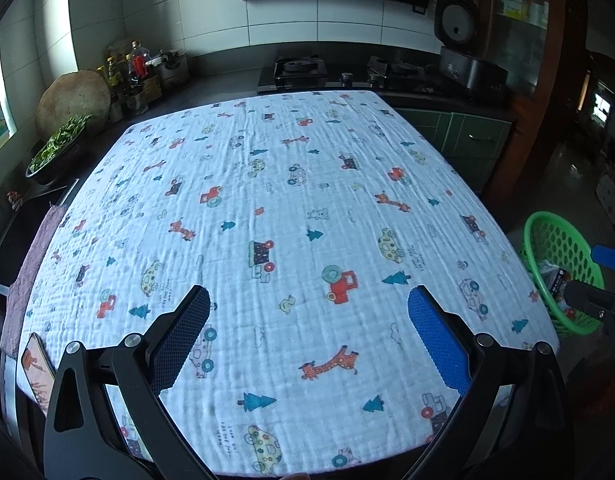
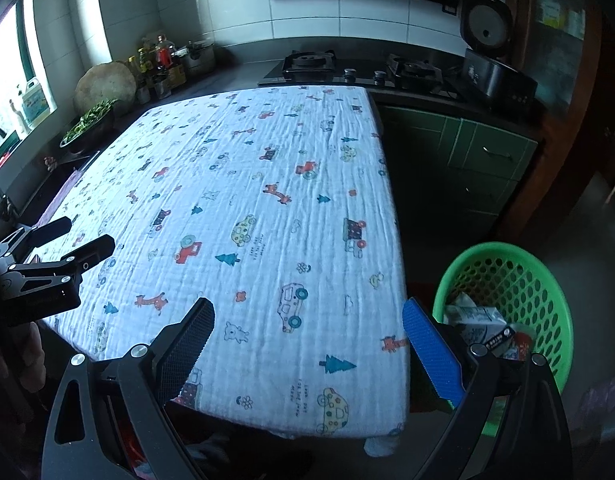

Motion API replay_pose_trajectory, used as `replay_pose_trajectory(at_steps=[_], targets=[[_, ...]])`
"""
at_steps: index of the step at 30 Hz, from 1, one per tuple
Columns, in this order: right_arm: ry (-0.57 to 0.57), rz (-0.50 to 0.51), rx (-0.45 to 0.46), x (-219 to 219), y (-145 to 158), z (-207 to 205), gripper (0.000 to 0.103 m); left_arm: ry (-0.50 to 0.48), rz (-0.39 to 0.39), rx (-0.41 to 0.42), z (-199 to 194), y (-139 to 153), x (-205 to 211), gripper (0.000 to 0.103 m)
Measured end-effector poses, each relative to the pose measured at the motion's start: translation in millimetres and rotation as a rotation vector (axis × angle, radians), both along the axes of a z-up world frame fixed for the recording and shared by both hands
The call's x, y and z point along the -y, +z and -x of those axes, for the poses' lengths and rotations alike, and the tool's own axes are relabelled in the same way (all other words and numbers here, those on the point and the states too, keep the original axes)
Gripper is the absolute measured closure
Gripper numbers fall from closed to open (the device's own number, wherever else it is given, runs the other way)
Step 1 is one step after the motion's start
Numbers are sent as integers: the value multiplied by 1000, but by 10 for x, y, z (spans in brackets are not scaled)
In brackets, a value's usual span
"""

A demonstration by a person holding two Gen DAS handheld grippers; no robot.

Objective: Collect trash

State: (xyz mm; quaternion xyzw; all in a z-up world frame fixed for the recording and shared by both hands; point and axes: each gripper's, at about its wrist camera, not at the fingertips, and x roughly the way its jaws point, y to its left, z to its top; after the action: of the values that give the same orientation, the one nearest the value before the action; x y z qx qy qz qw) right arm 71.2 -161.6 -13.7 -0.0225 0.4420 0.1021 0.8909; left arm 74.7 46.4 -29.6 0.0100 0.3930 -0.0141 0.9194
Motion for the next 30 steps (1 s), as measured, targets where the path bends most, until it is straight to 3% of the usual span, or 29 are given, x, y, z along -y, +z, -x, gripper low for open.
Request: replay_pose_trajectory(at_steps=[30], targets=[[-145,-8,-35,486,-175,404,11,-105,-36,-18,148,-103,625,5]])
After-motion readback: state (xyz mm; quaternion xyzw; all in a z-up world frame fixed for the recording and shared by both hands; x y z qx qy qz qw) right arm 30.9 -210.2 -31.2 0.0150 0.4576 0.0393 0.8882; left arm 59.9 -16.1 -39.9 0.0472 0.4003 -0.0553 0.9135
